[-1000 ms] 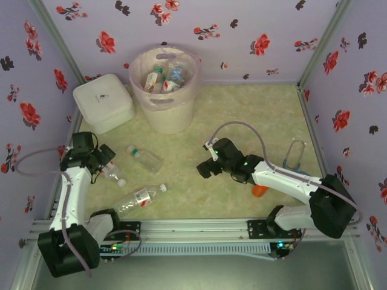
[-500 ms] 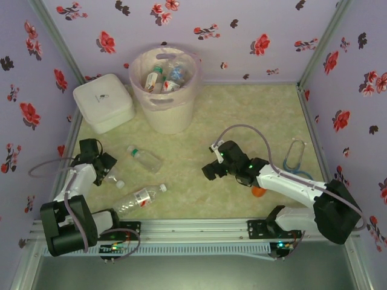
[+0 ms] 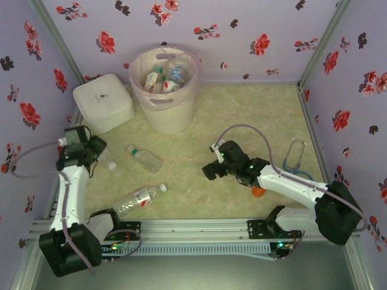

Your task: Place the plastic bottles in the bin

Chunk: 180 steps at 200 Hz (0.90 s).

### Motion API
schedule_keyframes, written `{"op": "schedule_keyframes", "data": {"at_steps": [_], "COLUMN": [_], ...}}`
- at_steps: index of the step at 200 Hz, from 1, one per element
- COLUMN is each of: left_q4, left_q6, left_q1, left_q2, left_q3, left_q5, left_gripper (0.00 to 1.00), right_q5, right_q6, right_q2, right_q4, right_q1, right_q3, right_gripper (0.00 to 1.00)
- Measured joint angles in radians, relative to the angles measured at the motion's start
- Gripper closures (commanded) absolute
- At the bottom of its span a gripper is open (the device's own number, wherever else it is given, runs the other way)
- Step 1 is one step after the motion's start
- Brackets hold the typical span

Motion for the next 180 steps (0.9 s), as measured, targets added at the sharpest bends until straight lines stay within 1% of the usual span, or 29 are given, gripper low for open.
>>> {"op": "schedule_keyframes", "data": {"at_steps": [14,27,41,51,66,80,98,126,161,180], "left_q4": [-0.011,-0.018,-0.026,-0.027,-0.026,-0.026,-0.028,-0.052,-0.154,-0.218], "left_q6": [0.024,0.051,0.091,0.128,0.182,0.228,0.284,0.361,0.458,0.494], "left_q1": [-0.011,-0.043,-0.113,-0.18,-0.27,-0.336,-0.397,-0.458,-0.507,-0.518], "left_q2": [0.004,0.021,0.069,0.124,0.212,0.304,0.436,0.64,0.879,0.958], "left_q3": [0.135,0.264,0.41,0.519,0.657,0.768,0.901,1.098,1.35,1.42], "left_q5": [0.015,0.027,0.041,0.05,0.065,0.079,0.103,0.127,0.132,0.131], "left_gripper": [0.44,0.45,0.46,0.46,0.48,0.49,0.49,0.49,0.46,0.44], "right_q5": [0.0,0.0,0.0,0.0,0.0,0.001,0.005,0.017,0.035,0.046], "right_q6": [0.0,0.001,0.012,0.021,0.035,0.047,0.066,0.091,0.123,0.133], "right_q2": [0.002,0.004,0.006,0.006,0.005,0.001,-0.02,-0.078,-0.172,-0.214], "right_q4": [-0.011,-0.016,-0.021,-0.021,-0.022,-0.028,-0.043,-0.071,-0.092,-0.103], "right_q1": [0.0,0.0,0.0,0.0,0.0,0.0,0.0,0.0,0.0,0.0], "right_q3": [0.005,0.013,0.027,0.035,0.042,0.042,0.042,0.042,0.022,0.003], "right_gripper": [0.0,0.0,0.0,0.0,0.0,0.0,0.0,0.0,0.0,0.0]}}
